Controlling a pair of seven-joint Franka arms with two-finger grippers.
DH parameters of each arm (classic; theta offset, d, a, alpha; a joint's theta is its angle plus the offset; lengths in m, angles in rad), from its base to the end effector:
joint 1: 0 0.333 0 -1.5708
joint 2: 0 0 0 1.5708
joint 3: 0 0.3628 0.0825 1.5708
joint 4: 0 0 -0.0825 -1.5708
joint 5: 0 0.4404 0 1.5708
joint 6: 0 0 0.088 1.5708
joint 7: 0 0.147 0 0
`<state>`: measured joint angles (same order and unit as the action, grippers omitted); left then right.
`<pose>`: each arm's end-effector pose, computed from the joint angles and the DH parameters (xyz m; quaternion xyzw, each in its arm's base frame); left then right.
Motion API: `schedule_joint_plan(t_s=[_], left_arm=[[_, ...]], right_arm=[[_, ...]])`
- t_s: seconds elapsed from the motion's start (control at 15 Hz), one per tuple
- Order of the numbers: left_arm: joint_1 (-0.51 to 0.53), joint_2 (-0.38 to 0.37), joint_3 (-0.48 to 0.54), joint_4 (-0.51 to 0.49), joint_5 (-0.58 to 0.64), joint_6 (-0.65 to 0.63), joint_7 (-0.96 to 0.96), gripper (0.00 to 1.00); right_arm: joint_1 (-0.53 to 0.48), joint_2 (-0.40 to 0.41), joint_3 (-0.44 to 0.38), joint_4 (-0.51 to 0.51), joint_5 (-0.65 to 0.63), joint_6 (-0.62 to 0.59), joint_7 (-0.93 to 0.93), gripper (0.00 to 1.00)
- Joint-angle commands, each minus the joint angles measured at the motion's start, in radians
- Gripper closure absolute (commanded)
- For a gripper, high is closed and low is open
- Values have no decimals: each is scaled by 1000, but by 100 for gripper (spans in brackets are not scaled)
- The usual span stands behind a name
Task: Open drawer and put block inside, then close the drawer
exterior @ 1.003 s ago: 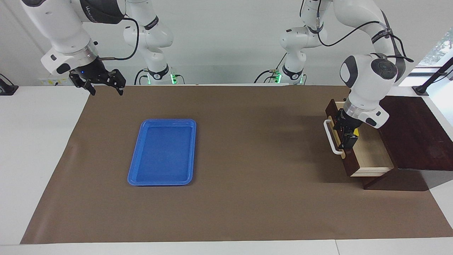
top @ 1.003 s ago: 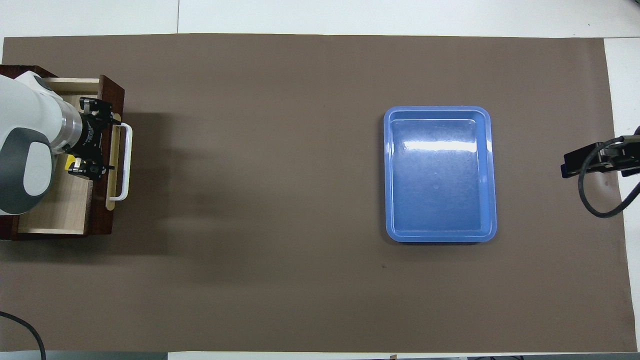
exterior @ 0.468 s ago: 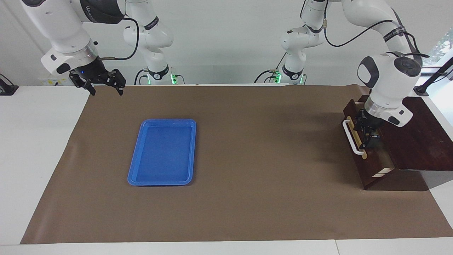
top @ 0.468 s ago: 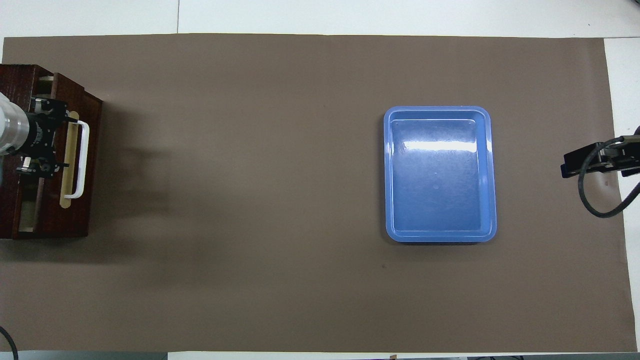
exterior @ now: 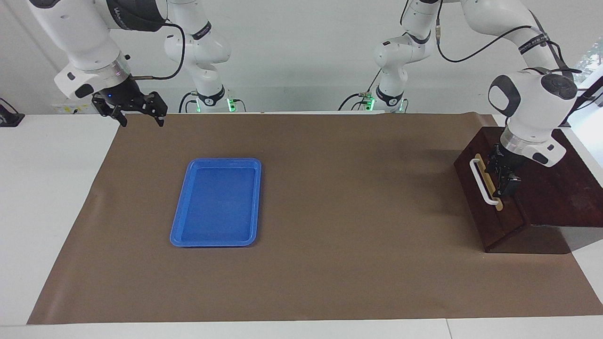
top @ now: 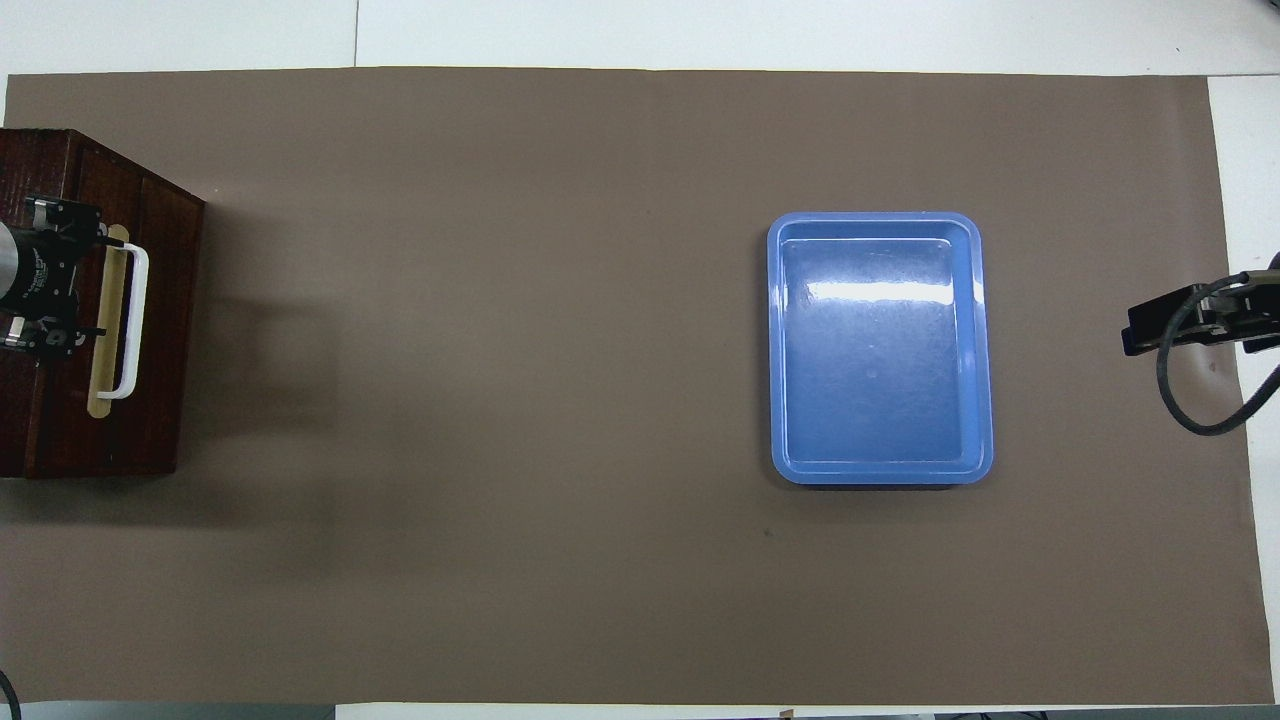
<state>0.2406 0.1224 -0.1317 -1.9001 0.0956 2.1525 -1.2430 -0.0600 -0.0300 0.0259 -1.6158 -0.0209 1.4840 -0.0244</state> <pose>0.6598 0.0815 0.4315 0.7919 0.6062 0.0734 0.0069 0.5853 -0.0230 0.6188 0.9986 -0.0052 -0.0512 0.0093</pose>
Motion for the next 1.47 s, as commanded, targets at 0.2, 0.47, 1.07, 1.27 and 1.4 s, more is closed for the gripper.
schedule_joint_plan(t_s=[0.2, 0.47, 1.07, 1.27, 1.4], left_arm=[[9, 14, -3, 35, 18, -14, 24, 0], [-41, -3, -11, 116, 13, -133, 164, 0], [-93, -101, -22, 165, -73, -332, 986, 0], [-96, -102, -22, 170, -138, -361, 1064, 0], [-112, -104, -23, 168, -139, -362, 1065, 0]], right_arm=[[-14, -4, 9, 7, -1, -5, -20, 0], [-14, -4, 9, 7, -1, -5, -20, 0], [-15, -4, 9, 8, -1, -5, -20, 0], [-15, -2, 9, 8, -1, -5, -20, 0], [-17, -2, 9, 8, -1, -5, -20, 0]])
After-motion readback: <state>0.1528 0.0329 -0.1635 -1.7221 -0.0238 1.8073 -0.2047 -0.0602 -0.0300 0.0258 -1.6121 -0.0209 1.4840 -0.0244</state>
